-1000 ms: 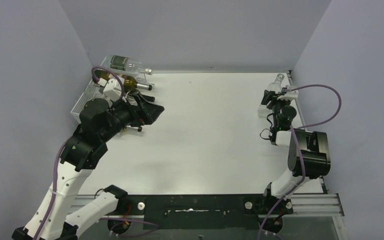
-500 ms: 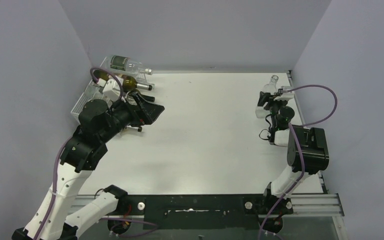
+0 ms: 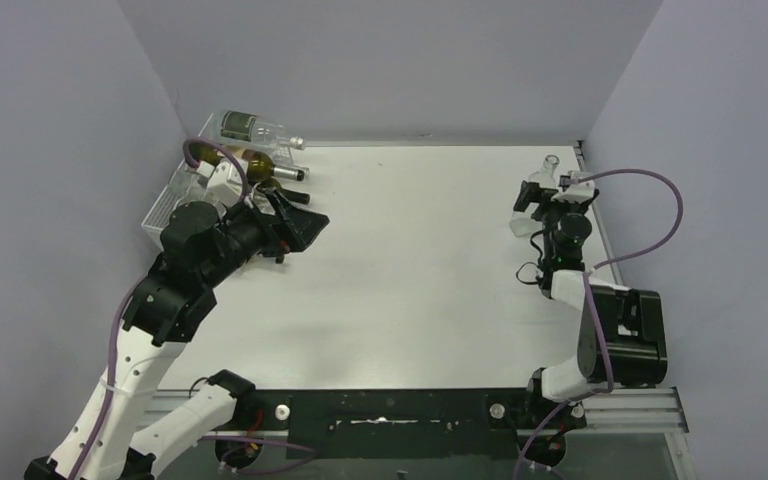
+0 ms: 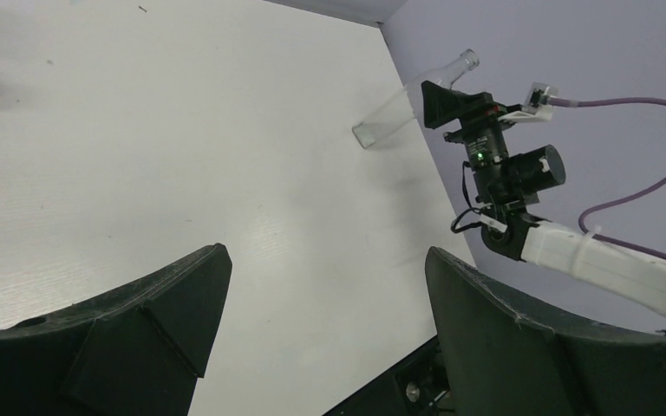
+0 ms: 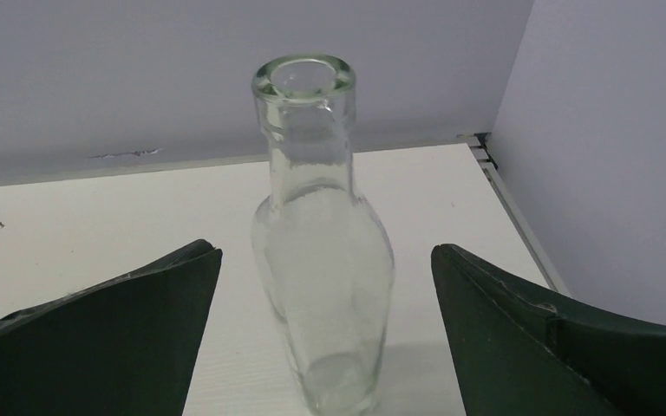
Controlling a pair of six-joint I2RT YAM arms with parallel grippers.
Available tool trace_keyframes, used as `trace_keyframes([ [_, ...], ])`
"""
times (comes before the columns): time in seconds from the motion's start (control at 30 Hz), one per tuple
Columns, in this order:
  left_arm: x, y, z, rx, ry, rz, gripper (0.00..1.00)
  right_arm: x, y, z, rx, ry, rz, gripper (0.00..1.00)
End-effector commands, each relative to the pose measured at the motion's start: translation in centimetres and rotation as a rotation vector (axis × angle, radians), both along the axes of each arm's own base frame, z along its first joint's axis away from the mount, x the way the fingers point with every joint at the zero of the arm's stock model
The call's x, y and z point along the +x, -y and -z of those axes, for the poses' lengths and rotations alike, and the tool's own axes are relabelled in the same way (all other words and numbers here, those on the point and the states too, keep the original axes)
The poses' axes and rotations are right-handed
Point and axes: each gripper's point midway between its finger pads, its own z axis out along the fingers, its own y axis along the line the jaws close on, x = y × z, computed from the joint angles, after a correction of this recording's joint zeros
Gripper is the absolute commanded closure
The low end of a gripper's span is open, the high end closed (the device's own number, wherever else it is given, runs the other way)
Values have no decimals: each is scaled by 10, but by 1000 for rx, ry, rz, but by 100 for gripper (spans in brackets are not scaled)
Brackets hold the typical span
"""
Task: Take the wine bottle off the wine rack
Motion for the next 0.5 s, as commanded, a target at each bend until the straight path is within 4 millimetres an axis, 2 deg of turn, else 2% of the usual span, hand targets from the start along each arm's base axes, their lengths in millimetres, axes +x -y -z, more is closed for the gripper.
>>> trace_keyframes([
  [0.0,6,-1,-5,-16,36,-19,16,-32,10,14,110,-87,115,2],
  [0.13,15,0,14,9,-9,-37,16,-65,-22,40,84,-191,56,2],
  [0.2,19,1,24,21,-34,-42,16,-75,-36,48,88,-254,34,2],
  [0.33,24,0,47,71,-99,-53,16,-95,-76,53,123,-314,-72,2],
  [0.47,30,-14,74,144,-187,-137,16,-117,-118,50,91,-331,-243,2],
])
